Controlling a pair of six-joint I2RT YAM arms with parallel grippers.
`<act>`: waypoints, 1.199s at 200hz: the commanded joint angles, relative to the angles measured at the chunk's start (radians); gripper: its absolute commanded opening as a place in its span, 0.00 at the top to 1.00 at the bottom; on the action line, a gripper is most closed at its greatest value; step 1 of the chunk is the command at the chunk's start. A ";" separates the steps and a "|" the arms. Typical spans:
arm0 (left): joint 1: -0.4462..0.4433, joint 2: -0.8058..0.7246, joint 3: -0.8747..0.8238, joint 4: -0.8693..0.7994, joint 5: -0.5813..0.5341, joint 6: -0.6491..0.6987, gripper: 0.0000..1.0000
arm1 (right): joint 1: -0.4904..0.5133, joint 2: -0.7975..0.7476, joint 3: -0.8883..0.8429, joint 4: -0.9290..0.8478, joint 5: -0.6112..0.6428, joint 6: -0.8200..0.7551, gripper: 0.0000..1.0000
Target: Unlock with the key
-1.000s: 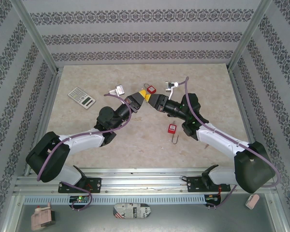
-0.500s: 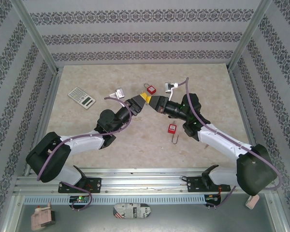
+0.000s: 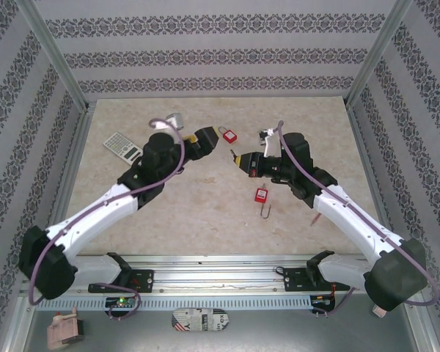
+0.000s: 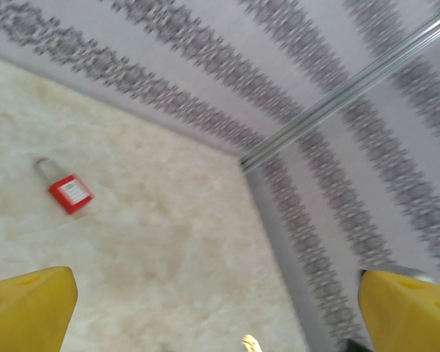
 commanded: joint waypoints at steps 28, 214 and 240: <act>0.042 0.295 0.245 -0.385 0.036 0.146 0.07 | -0.033 -0.013 0.084 -0.211 0.075 -0.181 1.00; 0.101 1.149 1.133 -0.676 0.079 0.179 0.12 | -0.028 0.060 0.075 -0.323 0.217 -0.294 1.00; 0.106 1.247 1.271 -0.725 0.094 0.165 0.12 | -0.027 0.071 0.068 -0.307 0.211 -0.290 1.00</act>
